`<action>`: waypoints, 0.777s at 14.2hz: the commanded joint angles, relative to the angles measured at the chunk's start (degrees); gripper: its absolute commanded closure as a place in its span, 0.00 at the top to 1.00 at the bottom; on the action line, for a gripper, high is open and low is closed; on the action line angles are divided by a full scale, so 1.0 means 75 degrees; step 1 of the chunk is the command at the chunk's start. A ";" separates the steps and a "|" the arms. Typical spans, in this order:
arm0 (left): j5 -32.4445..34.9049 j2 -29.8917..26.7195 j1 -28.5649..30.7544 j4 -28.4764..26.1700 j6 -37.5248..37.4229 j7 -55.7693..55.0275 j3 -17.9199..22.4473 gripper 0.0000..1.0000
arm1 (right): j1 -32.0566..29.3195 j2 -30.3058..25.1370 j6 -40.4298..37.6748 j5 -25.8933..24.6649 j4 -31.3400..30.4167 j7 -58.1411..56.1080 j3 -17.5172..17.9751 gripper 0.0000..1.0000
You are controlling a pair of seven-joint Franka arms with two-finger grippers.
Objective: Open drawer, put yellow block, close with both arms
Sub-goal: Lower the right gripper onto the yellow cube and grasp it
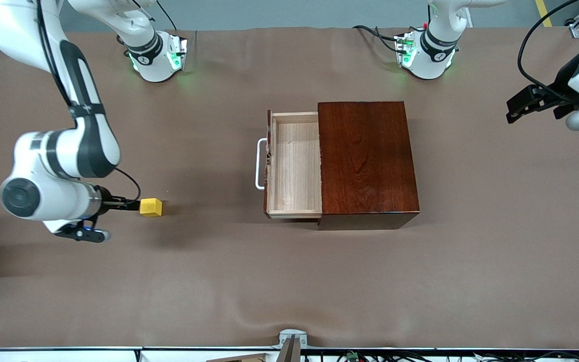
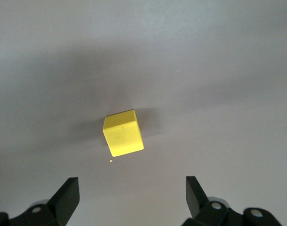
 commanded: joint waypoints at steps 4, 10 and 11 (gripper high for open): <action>-0.0036 -0.0306 0.0231 -0.0291 0.0128 0.0263 -0.0193 1.00 | 0.0265 0.0172 0.1727 0.0009 -0.1246 0.0110 -0.0013 1.00; -0.0047 -0.0294 0.0266 -0.0279 0.0128 0.0263 -0.0181 1.00 | 0.0395 0.0242 0.2643 0.0009 -0.1739 -0.0708 -0.0001 1.00; -0.0047 -0.0306 0.0266 -0.0279 0.0128 0.0263 -0.0181 1.00 | 0.0336 0.0254 0.2888 0.0021 -0.1834 -0.1000 -0.0001 1.00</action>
